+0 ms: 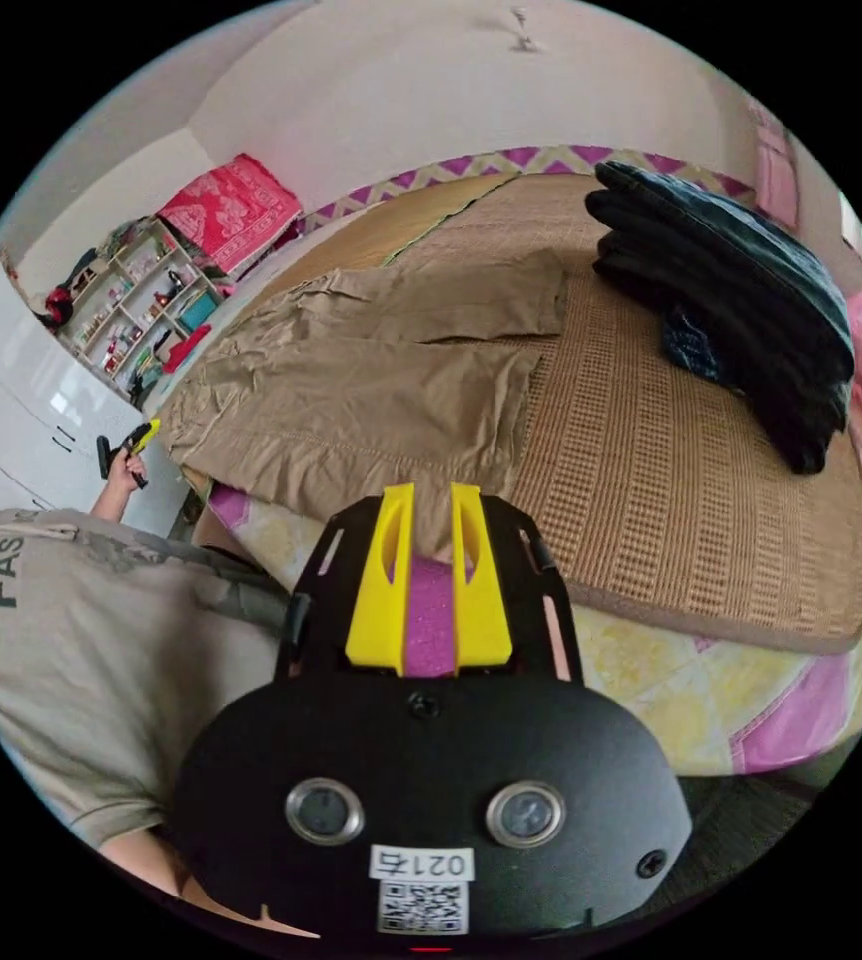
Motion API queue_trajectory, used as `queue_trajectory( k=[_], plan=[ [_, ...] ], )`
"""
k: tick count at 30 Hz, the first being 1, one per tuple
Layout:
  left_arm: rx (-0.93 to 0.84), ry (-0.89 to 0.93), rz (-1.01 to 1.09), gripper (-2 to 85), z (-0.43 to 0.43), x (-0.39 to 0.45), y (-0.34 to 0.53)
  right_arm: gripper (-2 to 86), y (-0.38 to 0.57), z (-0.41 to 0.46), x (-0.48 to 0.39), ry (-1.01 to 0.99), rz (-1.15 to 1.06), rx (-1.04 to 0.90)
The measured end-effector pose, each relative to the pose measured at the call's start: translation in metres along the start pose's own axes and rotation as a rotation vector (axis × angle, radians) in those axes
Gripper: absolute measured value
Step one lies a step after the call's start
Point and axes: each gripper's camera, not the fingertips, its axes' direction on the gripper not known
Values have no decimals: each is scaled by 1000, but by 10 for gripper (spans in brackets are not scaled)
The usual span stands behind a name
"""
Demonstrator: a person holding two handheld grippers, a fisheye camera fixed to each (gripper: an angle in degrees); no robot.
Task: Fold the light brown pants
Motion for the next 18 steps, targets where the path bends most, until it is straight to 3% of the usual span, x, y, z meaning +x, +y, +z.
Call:
queue_trajectory(
  k=[4, 9, 18],
  plan=[
    [44, 30, -159, 116, -9, -45, -4, 67, 48, -20, 46, -98, 250, 100],
    [-1, 27, -163, 109, 11, -53, -25, 81, 94, -24, 89, -114, 431, 132],
    [-100, 4, -145, 130, 41, -47, -43, 85, 163, -7, 152, -448, 682, 205]
  ],
)
